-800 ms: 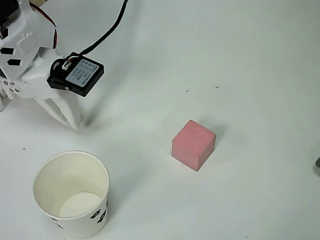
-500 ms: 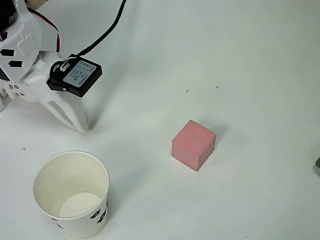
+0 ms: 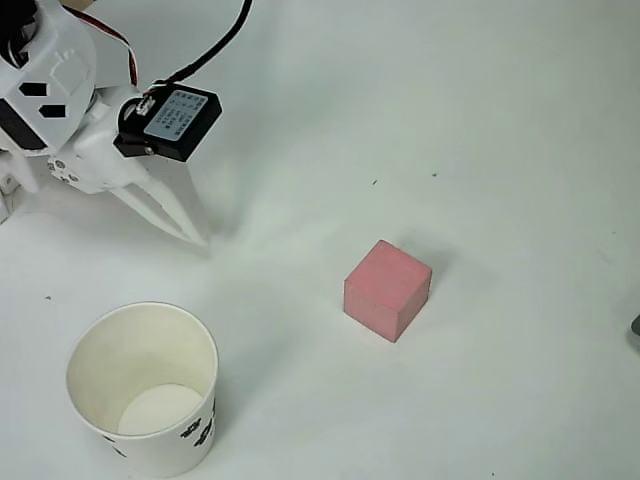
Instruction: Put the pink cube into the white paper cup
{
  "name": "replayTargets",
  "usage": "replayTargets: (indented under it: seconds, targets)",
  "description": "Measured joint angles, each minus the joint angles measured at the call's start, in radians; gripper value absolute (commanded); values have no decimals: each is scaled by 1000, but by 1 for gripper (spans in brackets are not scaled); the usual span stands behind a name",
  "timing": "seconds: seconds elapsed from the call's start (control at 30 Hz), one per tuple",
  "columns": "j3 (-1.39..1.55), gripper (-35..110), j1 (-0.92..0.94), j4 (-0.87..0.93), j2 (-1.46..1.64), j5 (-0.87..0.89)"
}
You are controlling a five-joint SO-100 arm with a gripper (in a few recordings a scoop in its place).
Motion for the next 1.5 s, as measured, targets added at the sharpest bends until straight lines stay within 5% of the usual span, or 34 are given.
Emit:
replayTargets:
  seconds: [0.73,1.5]
  targets:
    - [-830,3,-48,-195,-1163,-101]
    - [-1091,29,-117,-195,-1448,-110]
